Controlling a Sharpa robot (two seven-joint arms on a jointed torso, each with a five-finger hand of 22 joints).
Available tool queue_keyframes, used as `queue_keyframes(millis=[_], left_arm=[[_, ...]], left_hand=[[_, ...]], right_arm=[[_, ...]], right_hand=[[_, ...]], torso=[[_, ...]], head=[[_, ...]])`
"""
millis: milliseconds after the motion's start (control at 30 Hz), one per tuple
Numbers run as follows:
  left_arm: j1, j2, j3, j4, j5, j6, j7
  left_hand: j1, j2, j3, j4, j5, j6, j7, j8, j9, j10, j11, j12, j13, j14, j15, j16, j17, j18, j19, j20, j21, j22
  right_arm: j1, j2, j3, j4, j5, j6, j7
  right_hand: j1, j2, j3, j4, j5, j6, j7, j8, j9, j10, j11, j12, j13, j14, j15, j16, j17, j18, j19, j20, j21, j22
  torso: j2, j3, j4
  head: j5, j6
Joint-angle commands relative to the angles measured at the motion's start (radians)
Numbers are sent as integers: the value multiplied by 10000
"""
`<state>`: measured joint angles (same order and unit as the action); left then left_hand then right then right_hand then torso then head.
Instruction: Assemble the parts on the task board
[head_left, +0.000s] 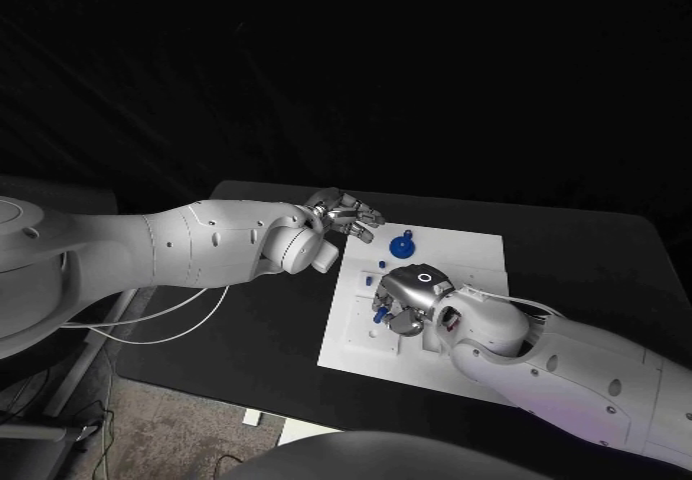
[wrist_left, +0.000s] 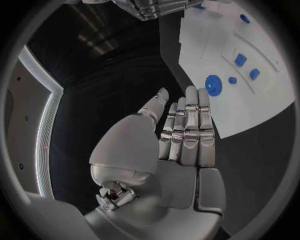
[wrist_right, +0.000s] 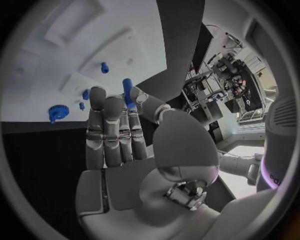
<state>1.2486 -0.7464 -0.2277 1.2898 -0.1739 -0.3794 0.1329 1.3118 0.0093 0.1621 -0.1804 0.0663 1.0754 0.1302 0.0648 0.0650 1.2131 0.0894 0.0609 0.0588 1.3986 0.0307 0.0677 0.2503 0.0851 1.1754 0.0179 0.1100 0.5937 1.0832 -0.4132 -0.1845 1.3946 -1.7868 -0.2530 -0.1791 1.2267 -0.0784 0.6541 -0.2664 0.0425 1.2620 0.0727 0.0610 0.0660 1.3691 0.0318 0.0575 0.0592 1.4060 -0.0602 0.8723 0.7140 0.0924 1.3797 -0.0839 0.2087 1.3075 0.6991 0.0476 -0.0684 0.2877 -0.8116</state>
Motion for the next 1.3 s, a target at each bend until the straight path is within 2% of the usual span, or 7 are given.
queue_keyframes(millis=[33,600,700,1300], left_arm=[[7,29,8,30,11,84,100],[7,68,10,34,11,96,99],[7,69,11,33,11,97,96],[7,77,11,22,11,107,85]], left_hand=[[8,56,-31,2,50,-102,0,-4,-9,-41,0,-31,-9,-65,28,-44,-17,-133,-68,-29,29,-11],[8,56,-31,2,50,-102,0,-4,-9,-41,0,-31,-9,-65,28,-44,-17,-133,-68,-29,29,-11],[8,56,-31,2,50,-102,0,-4,-9,-41,0,-31,-9,-65,28,-44,-17,-133,-68,-29,29,-11],[-4,67,-39,2,46,-95,-2,-3,-9,-38,-1,-31,-9,-70,30,-43,-20,-136,-84,-26,48,-19]], right_arm=[[-126,116,-42,-136,-896,117,-166],[-528,544,-127,-691,-1345,131,-260],[-572,586,-132,-753,-1358,138,-254],[-673,665,-136,-850,-1345,158,-213]], right_hand=[[42,111,41,-52,61,132,43,36,64,173,-138,31,17,10,-57,-64,15,122,21,-51,-31,156],[24,87,94,-62,61,155,34,34,59,197,-147,30,16,46,-69,-81,32,101,45,-70,-18,161],[24,87,94,-62,61,155,34,34,59,197,-147,30,16,46,-69,-81,32,101,45,-70,-18,161],[-1,89,118,-69,61,159,32,35,62,206,-150,30,16,66,-74,-111,54,84,65,-77,-29,149]], torso=[[5,14,-1],[8,3,10],[-2,-1,-4],[2,7,-11]], head=[[6,-18],[70,-141],[105,-164],[170,-230]])
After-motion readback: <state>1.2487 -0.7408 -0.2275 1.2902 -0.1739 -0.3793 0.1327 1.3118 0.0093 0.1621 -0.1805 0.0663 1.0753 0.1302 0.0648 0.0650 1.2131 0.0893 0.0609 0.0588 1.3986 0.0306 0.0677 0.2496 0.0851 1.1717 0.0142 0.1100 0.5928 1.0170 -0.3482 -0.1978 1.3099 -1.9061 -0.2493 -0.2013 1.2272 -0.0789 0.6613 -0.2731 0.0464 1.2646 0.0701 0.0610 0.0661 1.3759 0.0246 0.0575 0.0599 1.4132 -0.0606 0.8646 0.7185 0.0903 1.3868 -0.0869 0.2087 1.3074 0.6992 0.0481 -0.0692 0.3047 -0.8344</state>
